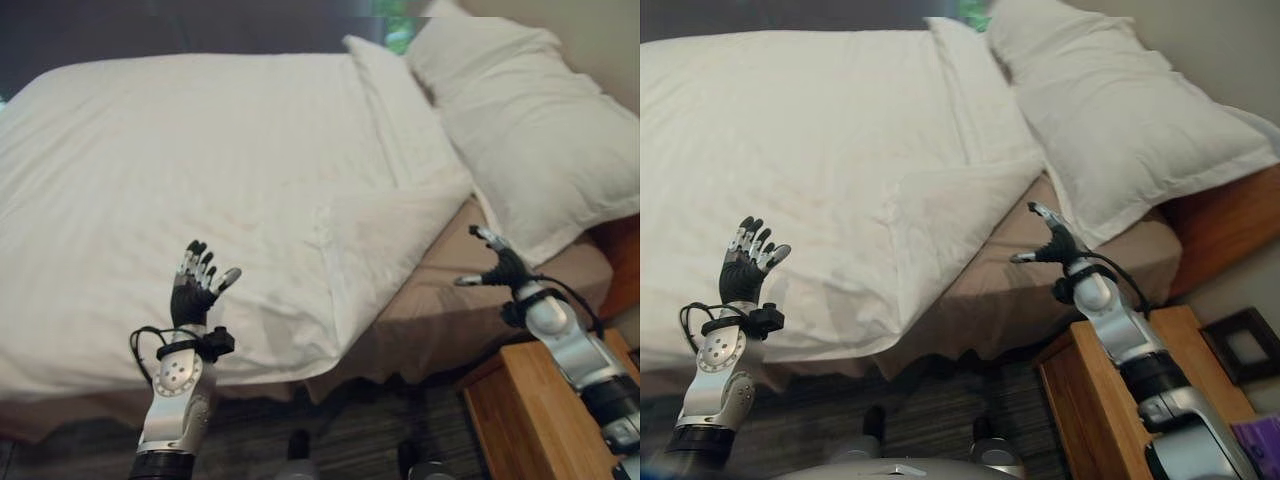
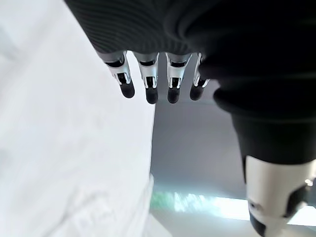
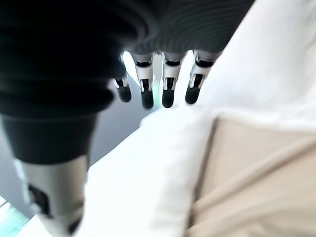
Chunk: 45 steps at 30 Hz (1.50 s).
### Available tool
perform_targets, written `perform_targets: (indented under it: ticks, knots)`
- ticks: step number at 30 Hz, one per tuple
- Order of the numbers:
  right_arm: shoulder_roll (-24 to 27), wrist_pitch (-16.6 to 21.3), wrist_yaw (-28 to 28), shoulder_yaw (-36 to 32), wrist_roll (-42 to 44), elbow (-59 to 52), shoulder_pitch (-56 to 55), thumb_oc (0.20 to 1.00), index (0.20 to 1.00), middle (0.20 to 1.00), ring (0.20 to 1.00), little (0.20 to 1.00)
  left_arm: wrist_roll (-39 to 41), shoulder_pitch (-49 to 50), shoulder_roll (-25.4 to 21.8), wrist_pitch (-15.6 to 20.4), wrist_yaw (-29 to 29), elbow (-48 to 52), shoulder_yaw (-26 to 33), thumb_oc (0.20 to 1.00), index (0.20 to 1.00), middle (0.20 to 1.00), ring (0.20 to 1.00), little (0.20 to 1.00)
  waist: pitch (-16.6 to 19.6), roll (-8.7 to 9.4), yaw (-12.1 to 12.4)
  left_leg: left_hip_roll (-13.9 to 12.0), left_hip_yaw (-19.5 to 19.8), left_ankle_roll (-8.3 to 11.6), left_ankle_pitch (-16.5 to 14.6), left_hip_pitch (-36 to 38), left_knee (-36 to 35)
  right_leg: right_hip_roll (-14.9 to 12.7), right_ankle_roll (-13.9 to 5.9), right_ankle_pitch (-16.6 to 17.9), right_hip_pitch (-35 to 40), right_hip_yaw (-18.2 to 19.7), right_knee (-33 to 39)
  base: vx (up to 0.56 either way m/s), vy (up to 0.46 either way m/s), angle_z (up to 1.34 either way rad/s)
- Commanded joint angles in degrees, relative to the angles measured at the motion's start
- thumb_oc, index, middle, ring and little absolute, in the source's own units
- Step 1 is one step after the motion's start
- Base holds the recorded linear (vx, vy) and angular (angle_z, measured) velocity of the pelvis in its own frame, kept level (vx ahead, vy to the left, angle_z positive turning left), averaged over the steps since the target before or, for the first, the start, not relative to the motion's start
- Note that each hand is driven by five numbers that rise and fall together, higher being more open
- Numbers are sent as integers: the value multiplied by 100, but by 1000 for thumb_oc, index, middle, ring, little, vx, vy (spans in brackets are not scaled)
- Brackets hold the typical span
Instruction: Making the bed.
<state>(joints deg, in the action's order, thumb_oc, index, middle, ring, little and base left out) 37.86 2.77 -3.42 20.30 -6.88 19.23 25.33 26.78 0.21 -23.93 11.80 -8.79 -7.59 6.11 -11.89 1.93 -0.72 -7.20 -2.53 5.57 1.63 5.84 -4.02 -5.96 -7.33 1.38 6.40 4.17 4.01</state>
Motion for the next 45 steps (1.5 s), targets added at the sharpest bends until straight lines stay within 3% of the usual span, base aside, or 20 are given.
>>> perform_targets:
  ticks: [1, 4, 5, 6, 7, 8, 9, 11, 13, 15, 16, 18, 20, 22, 24, 26, 33, 39, 41, 45]
  knots:
    - [-27, 117, -102, 317, -135, -14, 1165, 1000, 1000, 1000, 1000, 1000, 153, 47, -448, 320, -194, 123, 400, 1000, 1000, 1000, 1000, 1000, 243, 235, 208, 112, 55, -42, -569, 403, 179, -355, -119, 2, -560, 307, 93, 109, -133, 35]
    - [71, 105, -90, 347, -167, -2, 1295, 1000, 1000, 1000, 1000, 1000, 245, 259, -405, 361, -223, 88, 619, 1000, 1000, 1000, 1000, 1000, 272, 176, 282, 33, 60, 53, -527, 285, 391, -312, -43, -130, -408, 147, 99, 92, -187, 2]
    - [212, 103, -102, 317, -168, 50, 1354, 1000, 1000, 1000, 1000, 1000, 342, 294, -375, 402, -270, 25, 726, 1000, 1000, 1000, 1000, 1000, 167, 144, 318, -60, -23, 143, -400, -12, 717, -348, 70, -274, -214, -226, 99, -18, -210, 49]
    - [355, 103, -171, 247, -180, 108, 1316, 1000, 1000, 1000, 1000, 1000, 368, 160, -388, 408, -280, -28, 684, 1000, 1000, 1000, 1000, 1000, 63, 144, 273, -220, -383, 200, -245, -192, 969, -413, 105, -414, -52, -530, 99, -75, -293, 108]
    - [503, 125, -219, 174, -228, 178, 1217, 1000, 1000, 1000, 1000, 1000, 385, 30, -408, 404, -267, -42, 648, 1000, 1000, 1000, 1000, 1000, 7, 157, 158, -483, -1121, 242, -85, -221, 1055, -465, 129, -494, 47, -851, 99, -157, -266, 149]
    - [734, 62, -376, 107, -291, 240, 1126, 1000, 1000, 1000, 1000, 1000, 517, -95, -458, 365, -280, -163, 537, 1000, 1000, 1000, 1000, 1000, -25, 256, -147, -929, -2654, 269, -41, -158, 1440, -524, 166, -647, 225, -1374, 99, -178, -276, 200]
    - [827, 31, -491, 25, -325, 282, 1073, 1000, 1000, 1000, 1000, 1000, 531, -168, -547, 316, -292, -277, 469, 1000, 1000, 1000, 1000, 1000, -19, 260, -265, -1058, -3160, 248, -62, -178, 1665, -473, 215, -678, 306, -1495, 99, -157, -209, 181]
    - [918, -10, -560, -88, -367, 351, 1002, 1000, 1000, 1000, 1000, 1000, 510, -234, -625, 277, -283, -418, 396, 1000, 1000, 1000, 1000, 1000, -38, 298, -346, -1219, -3394, 314, 53, -242, 1915, -432, 236, -731, 430, -1563, 99, 21, -64, 145]
    - [1129, -68, -619, -210, -524, 293, 962, 1000, 1000, 1000, 1000, 1000, 319, -292, -886, 131, -176, -683, 256, 1000, 1000, 1000, 1000, 1000, 9, 265, -638, -1205, -3364, 444, 21, -47, 1416, -372, 167, -751, 533, -1737, 99, 104, 8, 92]
    - [1125, -68, -584, -406, -596, 226, 801, 1000, 1000, 1000, 1000, 1000, 347, -233, -976, 79, 16, -621, 252, 1000, 1000, 1000, 1000, 1000, 80, 300, -783, -953, -3163, 336, 61, 239, 781, -426, 112, -568, 585, -1933, 32, 7, 25, 100]
    - [1139, -71, -561, -484, -615, 168, 709, 1000, 1000, 1000, 1000, 1000, 374, -271, -1080, 47, 65, -505, 140, 1000, 1000, 1000, 1000, 1000, -80, 281, -895, -782, -2960, 219, 17, 385, 419, -427, 61, -574, 66, -1764, -877, -81, 4, 70]
    - [1110, -92, -568, -522, -622, 197, 723, 1000, 1000, 1000, 1000, 1000, 330, -346, -1111, 51, 65, -460, 113, 1000, 1000, 1000, 1000, 1000, -193, 283, -1019, -776, -3007, 151, 135, 355, 235, -465, 1, -532, -416, -1594, -1193, -223, -22, 101]
    - [1053, -89, -635, -421, -516, 305, 854, 1000, 1000, 1000, 1000, 1000, 384, -644, -1195, 128, 22, -610, -63, 1000, 1000, 1000, 1000, 1000, -253, 162, -1134, -759, -2806, 185, 113, 302, 10, -498, -68, -435, -945, -941, -883, -200, -55, 92]
    - [1004, -156, -608, -281, -588, 334, 980, 1000, 1000, 1000, 1000, 1000, 408, -586, -1289, 78, 116, -544, -45, 1000, 1000, 1000, 1000, 1000, -167, 124, -1208, -726, -2814, 235, 83, 303, 27, -566, -158, -234, -1020, -664, -535, 49, -54, 32]
    - [1123, -208, -607, -240, -642, 307, 1126, 1000, 1000, 1000, 1000, 1000, 373, -540, -1318, 122, 138, -499, 14, 1000, 1000, 1000, 1000, 1000, -82, 201, -1256, -785, -3008, 293, 105, 340, 125, -604, -148, -156, -945, -731, -298, 166, -155, 61]
    - [1360, -218, -594, -109, -645, 377, 1487, 1000, 1000, 1000, 1000, 1000, 339, -580, -1349, 123, 176, -555, -24, 1000, 1000, 1000, 1000, 1000, -41, 242, -1251, -909, -3173, 376, 187, 353, 174, -534, -137, -81, -891, -741, -85, 105, -210, 28]
    - [1449, -217, -645, 1048, -726, 1241, 3225, 1000, 1000, 1000, 1000, 1000, 525, -957, -1746, 182, 409, -692, -121, 1000, 1000, 1000, 1000, 1000, -335, -185, -1188, -1484, -3277, 815, 793, 179, -16, -109, 31, -145, -868, -919, 99, 4, -162, -38]
    - [1266, -249, -764, 1206, -783, 1533, 3587, 1000, 1000, 1000, 1000, 1000, 577, -959, -1882, 195, 442, -699, -116, 1000, 1000, 1000, 1000, 1000, -499, -391, -1101, -1637, -3289, 898, 964, 22, -6, 7, 107, -173, -987, -936, 85, -19, -54, -5]
    - [801, -296, -869, 1221, -729, 1626, 3496, 1000, 1000, 1000, 1000, 1000, 249, -1368, -1726, 123, 296, -1620, -383, 1000, 1000, 1000, 1000, 1000, -558, -504, -1138, -1612, -3193, 943, 870, 12, -34, -14, 37, -251, -1041, -880, 74, 27, 22, 3]
    - [504, -338, -949, 1241, -797, 1749, 3434, 1000, 1000, 1000, 1000, 1000, 325, -1657, -1605, 136, 112, -1910, -370, 1000, 1000, 1000, 1000, 1000, -579, -610, -1100, -1654, -3160, 943, 894, -58, -44, 17, 44, -241, -1104, -874, 73, -9, 0, -1]
